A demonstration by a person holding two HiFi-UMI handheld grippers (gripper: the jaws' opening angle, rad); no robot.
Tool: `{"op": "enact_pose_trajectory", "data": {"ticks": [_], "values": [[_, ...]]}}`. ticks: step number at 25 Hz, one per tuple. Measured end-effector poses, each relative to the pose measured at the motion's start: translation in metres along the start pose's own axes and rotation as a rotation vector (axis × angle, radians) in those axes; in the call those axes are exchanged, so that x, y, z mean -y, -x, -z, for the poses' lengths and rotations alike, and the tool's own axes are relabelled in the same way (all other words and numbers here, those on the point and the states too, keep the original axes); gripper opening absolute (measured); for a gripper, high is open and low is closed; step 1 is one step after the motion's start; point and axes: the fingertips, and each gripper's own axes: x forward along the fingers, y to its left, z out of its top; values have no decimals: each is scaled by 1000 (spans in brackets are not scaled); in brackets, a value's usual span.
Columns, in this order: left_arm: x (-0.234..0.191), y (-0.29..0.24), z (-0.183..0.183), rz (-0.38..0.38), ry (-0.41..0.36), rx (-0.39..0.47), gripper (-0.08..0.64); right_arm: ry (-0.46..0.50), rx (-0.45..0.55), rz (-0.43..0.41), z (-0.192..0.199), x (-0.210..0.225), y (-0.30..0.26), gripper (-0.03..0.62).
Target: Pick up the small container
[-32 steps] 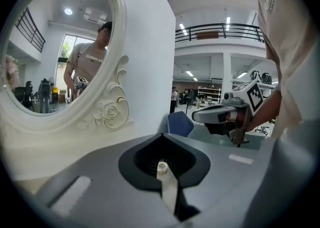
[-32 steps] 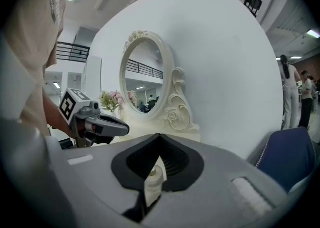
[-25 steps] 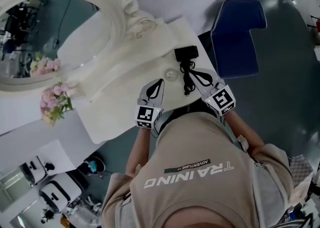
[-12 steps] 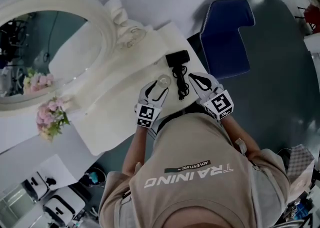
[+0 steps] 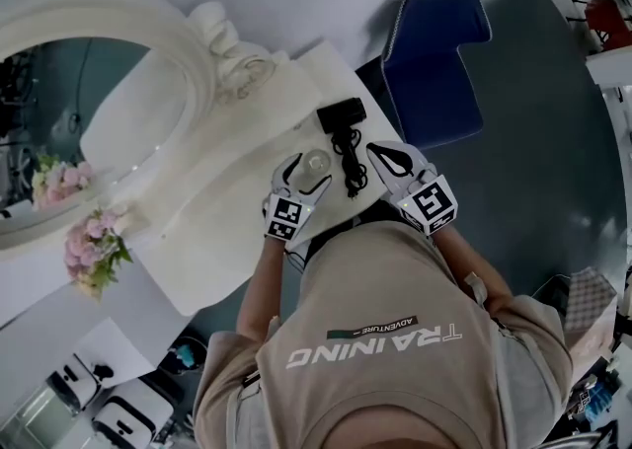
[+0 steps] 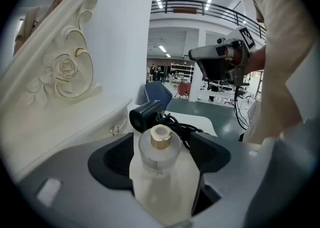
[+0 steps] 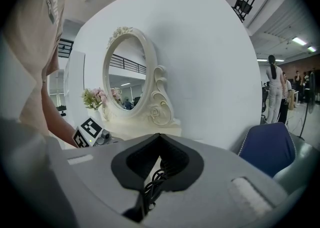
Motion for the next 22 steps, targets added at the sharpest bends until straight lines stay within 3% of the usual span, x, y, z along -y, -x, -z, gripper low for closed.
{"op": "enact_pose_trajectory", "data": {"ticks": [10,22], "values": [[0,-37,21,50,-15,-37,365,-9,-47,46,10,6,9,3],[1,-61,30,54,-42,-66,370,-24,-56,99,16,17,18,3]]}}
